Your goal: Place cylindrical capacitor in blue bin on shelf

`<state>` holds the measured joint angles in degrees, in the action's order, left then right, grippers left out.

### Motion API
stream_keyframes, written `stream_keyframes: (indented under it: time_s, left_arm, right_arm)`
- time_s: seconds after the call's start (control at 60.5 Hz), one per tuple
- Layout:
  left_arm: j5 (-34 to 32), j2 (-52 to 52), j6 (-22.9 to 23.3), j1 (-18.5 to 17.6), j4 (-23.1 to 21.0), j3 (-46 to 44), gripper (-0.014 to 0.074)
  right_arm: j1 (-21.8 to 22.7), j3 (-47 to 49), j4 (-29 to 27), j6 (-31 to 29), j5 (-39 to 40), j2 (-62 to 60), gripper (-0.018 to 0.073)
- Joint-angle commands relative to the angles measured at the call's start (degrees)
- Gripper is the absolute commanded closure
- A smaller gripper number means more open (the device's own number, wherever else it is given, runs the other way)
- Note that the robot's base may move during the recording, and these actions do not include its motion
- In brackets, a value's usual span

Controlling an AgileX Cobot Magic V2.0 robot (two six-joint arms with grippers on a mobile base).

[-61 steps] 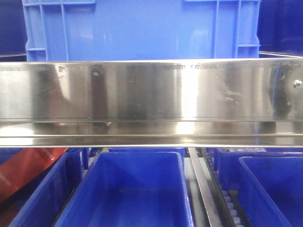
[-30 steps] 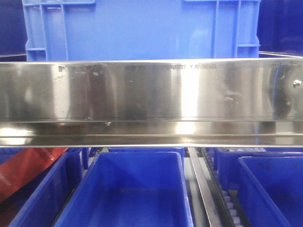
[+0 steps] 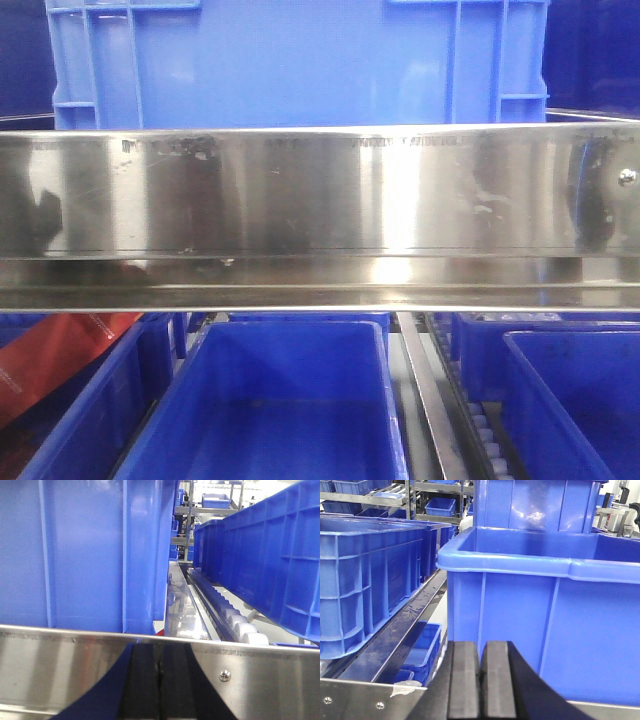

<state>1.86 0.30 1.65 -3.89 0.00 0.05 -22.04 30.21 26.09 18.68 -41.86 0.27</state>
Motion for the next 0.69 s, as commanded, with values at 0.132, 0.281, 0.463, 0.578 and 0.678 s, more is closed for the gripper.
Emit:
stream_keyframes:
  time_s: [0.132, 0.281, 0.463, 0.578, 0.678]
  left_arm:
    - [-1.3, -0.3, 0.0, 0.2, -0.5, -0.1, 0.0666]
    - [-1.3, -0.3, 0.0, 0.2, -0.5, -0.1, 0.0666]
    - [-1.3, -0.3, 0.0, 0.2, -0.5, -0.1, 0.0666]
    - [-1.3, -0.3, 0.0, 0.2, -0.5, -0.1, 0.0666]
    - [-1.3, -0.3, 0.0, 0.2, -0.5, -0.1, 0.0666]
  right_arm:
    - [0.3, -0.2, 0.7, 0.0, 0.9, -0.3, 0.0706]
    - [0.3, -0.2, 0.7, 0.0, 0.9, -0.3, 0.0706]
    - [0.3, -0.2, 0.7, 0.0, 0.9, -0.3, 0.0706]
    - [0.3, -0.2, 0.7, 0.0, 1.1, -0.3, 0.0706]
    - [0.3, -0.2, 0.5, 0.1, 1.3, -0.3, 0.0706]
